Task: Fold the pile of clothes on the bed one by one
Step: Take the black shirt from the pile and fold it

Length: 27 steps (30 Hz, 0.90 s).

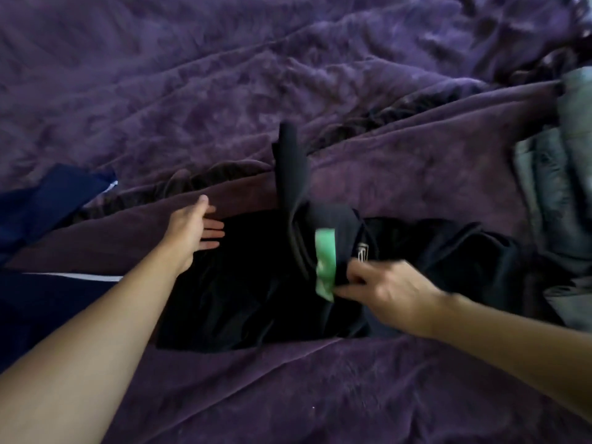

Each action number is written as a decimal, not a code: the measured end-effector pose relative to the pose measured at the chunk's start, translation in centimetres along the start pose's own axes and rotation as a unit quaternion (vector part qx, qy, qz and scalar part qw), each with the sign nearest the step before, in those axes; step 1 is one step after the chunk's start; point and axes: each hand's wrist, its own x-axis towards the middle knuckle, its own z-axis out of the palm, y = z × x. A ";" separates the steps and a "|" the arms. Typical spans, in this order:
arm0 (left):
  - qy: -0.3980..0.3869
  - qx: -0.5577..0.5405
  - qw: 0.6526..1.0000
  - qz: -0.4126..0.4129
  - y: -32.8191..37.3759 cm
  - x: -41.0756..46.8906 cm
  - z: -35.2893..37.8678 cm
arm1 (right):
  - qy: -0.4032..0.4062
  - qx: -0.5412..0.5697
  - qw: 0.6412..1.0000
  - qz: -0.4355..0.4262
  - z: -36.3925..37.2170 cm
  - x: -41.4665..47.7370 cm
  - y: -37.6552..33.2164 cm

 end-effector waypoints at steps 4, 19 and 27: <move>-0.053 -0.029 0.998 -0.034 1.0 -0.8 2.0 | -0.143 0.030 0.984 0.107 3.6 -3.8 -0.4; 0.120 -0.195 0.968 0.104 -1.6 -5.2 4.6 | 0.030 -0.048 0.929 0.366 3.7 -6.7 5.7; 0.239 0.146 0.960 0.017 -11.9 -8.9 -2.5 | 0.156 -0.006 0.890 0.429 3.2 -6.9 5.0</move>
